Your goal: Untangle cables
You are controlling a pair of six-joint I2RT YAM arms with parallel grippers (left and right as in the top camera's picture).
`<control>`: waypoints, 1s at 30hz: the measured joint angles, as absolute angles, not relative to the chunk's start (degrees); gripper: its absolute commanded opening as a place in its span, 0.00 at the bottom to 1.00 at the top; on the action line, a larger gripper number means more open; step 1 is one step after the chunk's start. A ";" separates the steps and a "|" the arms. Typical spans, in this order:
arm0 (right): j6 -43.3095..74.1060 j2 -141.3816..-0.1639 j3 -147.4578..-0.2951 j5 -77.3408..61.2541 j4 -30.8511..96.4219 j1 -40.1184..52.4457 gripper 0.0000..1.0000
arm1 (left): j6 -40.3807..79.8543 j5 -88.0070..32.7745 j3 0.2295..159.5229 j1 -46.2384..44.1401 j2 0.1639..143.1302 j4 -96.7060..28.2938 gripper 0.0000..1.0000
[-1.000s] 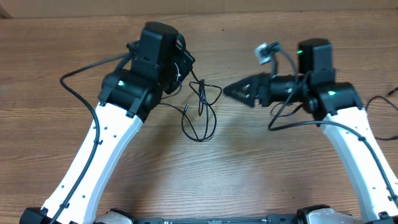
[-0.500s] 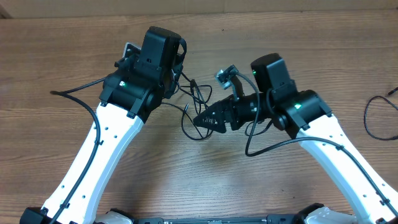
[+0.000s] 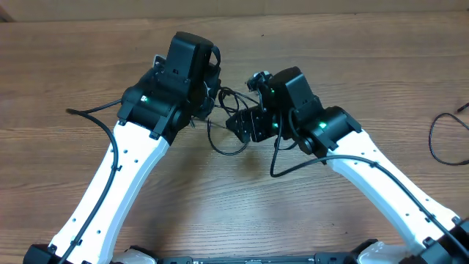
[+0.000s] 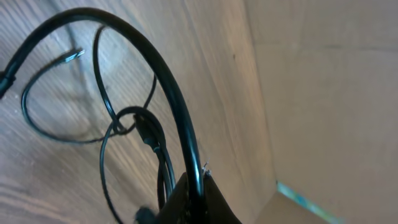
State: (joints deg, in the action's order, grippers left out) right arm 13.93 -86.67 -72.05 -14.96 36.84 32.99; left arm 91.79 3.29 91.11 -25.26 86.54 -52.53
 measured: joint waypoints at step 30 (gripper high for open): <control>14.90 -73.95 -71.99 -37.01 29.26 16.95 0.04 | 79.88 -0.56 91.11 -22.61 86.59 -54.17 0.04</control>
